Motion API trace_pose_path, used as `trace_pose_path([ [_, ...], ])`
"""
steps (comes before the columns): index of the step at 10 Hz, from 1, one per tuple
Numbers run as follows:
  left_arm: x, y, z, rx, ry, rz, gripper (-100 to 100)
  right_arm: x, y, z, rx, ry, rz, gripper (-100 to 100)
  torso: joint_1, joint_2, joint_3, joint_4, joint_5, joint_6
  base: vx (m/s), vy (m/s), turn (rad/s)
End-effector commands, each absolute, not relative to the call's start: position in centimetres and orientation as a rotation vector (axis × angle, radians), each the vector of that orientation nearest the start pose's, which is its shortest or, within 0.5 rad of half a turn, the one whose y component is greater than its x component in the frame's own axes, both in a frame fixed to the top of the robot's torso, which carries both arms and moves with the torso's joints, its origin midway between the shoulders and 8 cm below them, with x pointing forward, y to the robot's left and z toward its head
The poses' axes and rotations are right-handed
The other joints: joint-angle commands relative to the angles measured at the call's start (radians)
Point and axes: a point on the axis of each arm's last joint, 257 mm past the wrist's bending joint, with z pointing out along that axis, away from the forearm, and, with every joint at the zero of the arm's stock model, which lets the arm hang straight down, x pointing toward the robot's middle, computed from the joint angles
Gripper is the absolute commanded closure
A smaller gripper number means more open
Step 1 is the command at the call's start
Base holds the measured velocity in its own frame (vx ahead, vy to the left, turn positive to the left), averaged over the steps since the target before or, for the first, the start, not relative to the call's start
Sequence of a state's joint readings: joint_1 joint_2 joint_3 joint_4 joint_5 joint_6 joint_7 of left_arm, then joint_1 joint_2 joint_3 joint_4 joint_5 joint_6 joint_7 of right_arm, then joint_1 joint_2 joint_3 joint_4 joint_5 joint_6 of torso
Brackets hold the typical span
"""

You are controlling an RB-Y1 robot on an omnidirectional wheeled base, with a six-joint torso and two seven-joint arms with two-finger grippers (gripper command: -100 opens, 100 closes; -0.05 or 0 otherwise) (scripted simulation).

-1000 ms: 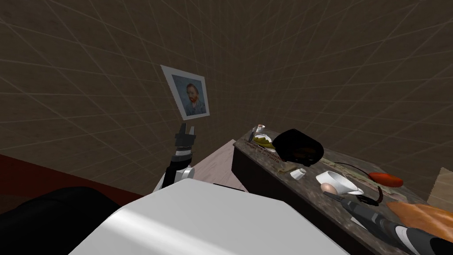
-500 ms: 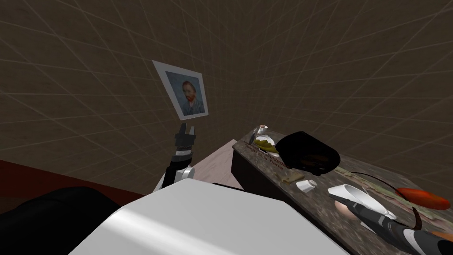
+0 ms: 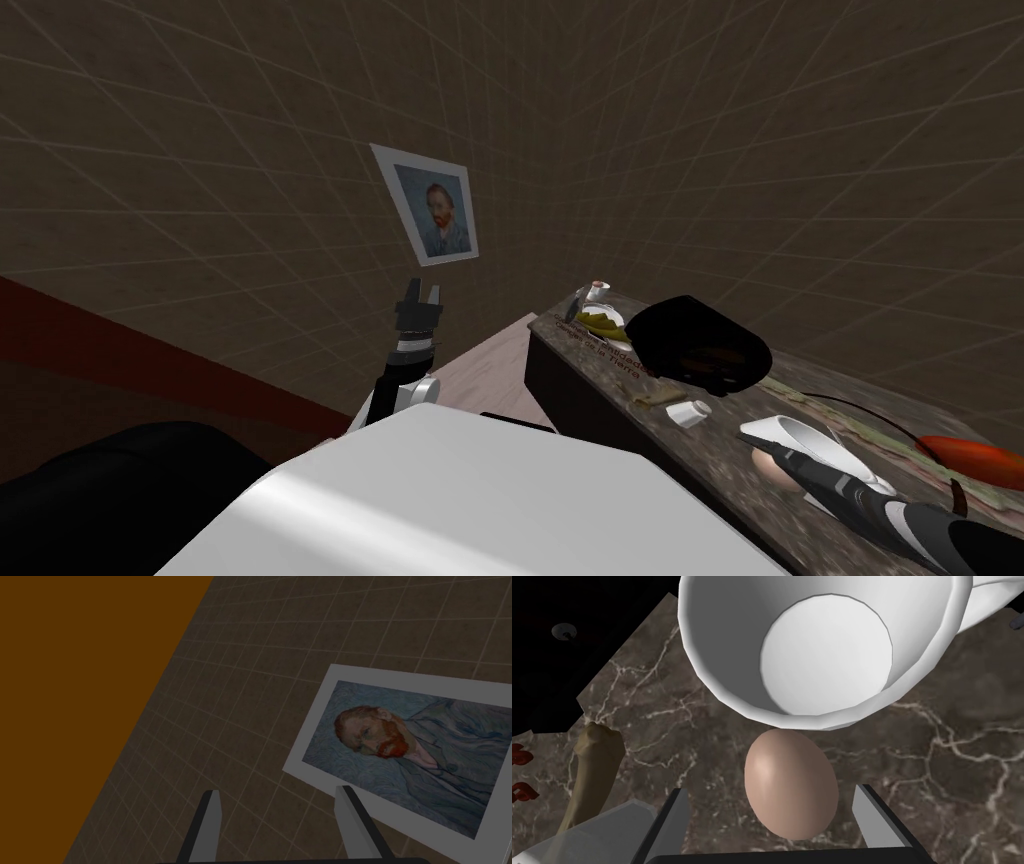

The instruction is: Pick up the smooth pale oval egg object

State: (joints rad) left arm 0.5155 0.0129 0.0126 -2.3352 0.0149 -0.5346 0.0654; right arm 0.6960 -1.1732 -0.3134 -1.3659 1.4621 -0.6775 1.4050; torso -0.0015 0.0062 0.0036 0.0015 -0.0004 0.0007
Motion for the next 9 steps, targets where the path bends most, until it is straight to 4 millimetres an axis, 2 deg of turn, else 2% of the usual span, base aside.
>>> trace_pose_path([
  [1,32.4,28.1,5.0,-0.616,0.545,-1.373,0,22.1,-65.8,-32.0,-2.592,1.336,-0.806,-100,0.0,0.0,0.0,0.0,0.0,0.0,-0.102,-0.039,0.14],
  [9,32.4,28.1,5.0,-0.616,0.545,-1.373,0,24.2,-66.2,-32.7,-2.548,1.46,-0.826,-100,0.0,0.0,0.0,0.0,0.0,0.0,-0.089,-0.019,0.11],
])
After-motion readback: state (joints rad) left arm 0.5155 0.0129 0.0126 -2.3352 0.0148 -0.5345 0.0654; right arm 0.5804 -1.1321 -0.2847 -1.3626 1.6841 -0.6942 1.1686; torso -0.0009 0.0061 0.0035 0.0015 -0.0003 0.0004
